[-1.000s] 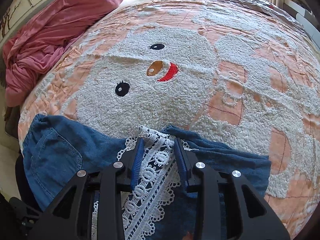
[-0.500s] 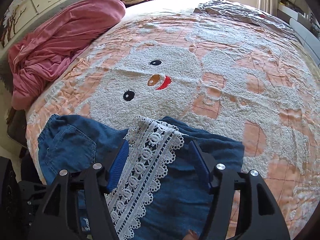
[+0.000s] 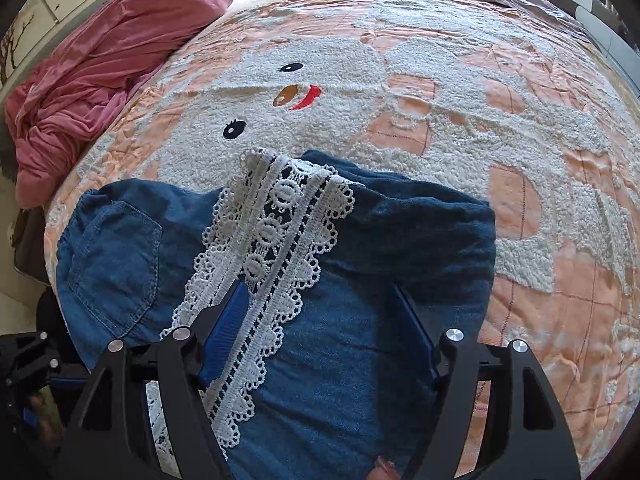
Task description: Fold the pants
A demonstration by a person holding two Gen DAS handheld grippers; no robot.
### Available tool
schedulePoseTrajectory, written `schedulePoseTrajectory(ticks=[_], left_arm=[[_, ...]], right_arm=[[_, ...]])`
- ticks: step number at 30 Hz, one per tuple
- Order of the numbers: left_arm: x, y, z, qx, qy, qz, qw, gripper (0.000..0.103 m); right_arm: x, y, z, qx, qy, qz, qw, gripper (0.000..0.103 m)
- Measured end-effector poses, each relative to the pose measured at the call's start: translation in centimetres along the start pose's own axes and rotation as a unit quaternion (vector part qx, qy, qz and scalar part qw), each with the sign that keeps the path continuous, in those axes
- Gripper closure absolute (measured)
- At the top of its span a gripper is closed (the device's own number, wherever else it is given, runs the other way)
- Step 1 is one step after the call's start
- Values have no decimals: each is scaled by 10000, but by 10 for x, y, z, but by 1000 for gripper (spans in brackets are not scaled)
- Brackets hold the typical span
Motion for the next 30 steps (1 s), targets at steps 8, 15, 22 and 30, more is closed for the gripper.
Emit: schedulePoseTrajectory(ticks=[8,15,22,30], left_arm=[[-30,-11,-12,-227,25,359,9991,58],[-34,-17,-11,-240,80,373,9990,58],[-14,-11,-5,-62,84,209,9997,49],[14,-4,14,125,419,-50,9990,27]], right_arm=[[-8,1,1,-54,47,3,10000,24],[-6,4,3,-70,8,-18,10000,21],[28,9,-4,-346,124,-419,9984,20],[58,17,-7,-413,-16,-795,9960,13]])
Point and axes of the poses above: each gripper's, at about its wrist camera, not at the fingertips, and x roughly against the way its jaws point, z to its left, y to its top, the point moved 9 cm from there along -x, roughly the way its jaws point, and after that the axes turned 3 degrees about z, right-handed, at the moved point
